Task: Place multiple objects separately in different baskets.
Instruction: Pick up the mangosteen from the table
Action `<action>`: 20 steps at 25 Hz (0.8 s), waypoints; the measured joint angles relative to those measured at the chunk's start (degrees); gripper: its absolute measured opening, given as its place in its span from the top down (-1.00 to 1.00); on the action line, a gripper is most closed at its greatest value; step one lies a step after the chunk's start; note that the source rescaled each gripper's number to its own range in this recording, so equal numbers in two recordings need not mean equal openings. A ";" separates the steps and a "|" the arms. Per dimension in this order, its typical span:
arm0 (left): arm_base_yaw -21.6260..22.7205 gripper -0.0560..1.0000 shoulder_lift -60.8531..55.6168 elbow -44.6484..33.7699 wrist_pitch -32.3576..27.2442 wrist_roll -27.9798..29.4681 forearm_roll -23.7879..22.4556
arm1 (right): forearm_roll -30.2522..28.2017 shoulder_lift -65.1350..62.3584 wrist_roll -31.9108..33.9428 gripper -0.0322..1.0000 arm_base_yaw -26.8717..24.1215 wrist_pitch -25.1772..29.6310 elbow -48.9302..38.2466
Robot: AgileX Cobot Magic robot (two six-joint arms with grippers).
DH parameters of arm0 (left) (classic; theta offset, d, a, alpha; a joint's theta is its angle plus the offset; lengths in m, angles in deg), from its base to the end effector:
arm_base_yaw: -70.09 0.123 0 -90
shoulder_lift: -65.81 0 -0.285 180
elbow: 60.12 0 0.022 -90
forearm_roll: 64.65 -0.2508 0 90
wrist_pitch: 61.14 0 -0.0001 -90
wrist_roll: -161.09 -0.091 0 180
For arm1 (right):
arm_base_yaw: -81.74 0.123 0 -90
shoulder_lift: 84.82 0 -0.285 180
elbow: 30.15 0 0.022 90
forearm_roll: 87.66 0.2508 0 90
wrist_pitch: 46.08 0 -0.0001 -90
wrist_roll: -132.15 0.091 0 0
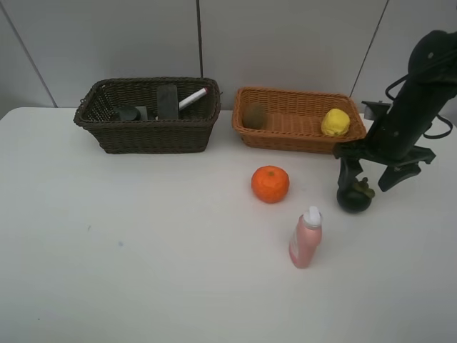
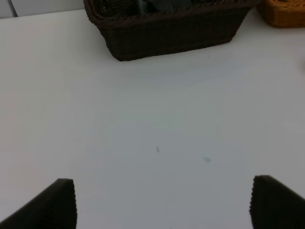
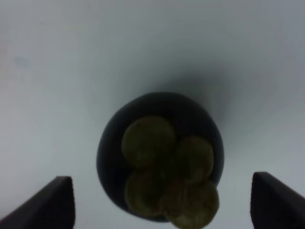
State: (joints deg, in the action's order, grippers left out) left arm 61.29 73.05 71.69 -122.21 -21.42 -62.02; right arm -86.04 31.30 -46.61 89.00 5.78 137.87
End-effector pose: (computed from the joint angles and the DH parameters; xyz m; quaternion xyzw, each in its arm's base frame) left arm -0.0078 -0.0025 0.2787 0.0849 0.8459 -0.0517 0.5240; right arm 0.3334 0.0445 0.1505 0.0438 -0.9990 -0.0111 0.0005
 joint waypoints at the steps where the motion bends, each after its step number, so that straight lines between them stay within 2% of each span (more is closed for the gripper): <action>1: 0.00 -0.90 0.00 0.00 0.00 0.00 0.00 | -0.26 0.62 0.00 -0.62 -0.06 -0.42 0.00; 8: 0.00 -0.90 0.00 0.00 0.00 0.00 0.00 | -1.04 4.29 -0.04 -0.62 -0.13 -4.82 0.00; 15: 0.00 -0.90 0.00 0.00 0.00 0.00 0.00 | -2.33 8.43 -0.04 -0.61 -0.13 -5.79 0.00; 17: 0.00 -0.90 0.00 0.00 0.00 0.00 0.00 | -2.59 8.44 -0.04 -0.44 -0.13 -5.80 0.00; 18: 0.00 -0.90 0.00 0.00 0.00 0.00 0.00 | -2.74 8.44 -0.04 -0.24 -0.18 -5.80 0.00; 20: 0.00 -0.90 0.00 0.00 0.00 0.00 0.00 | -2.82 8.44 -0.04 -0.16 -0.17 -5.80 0.00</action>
State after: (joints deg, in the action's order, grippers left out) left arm 61.29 73.05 71.69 -122.21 -21.42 -62.02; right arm -88.86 39.74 -46.66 88.83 -0.01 137.87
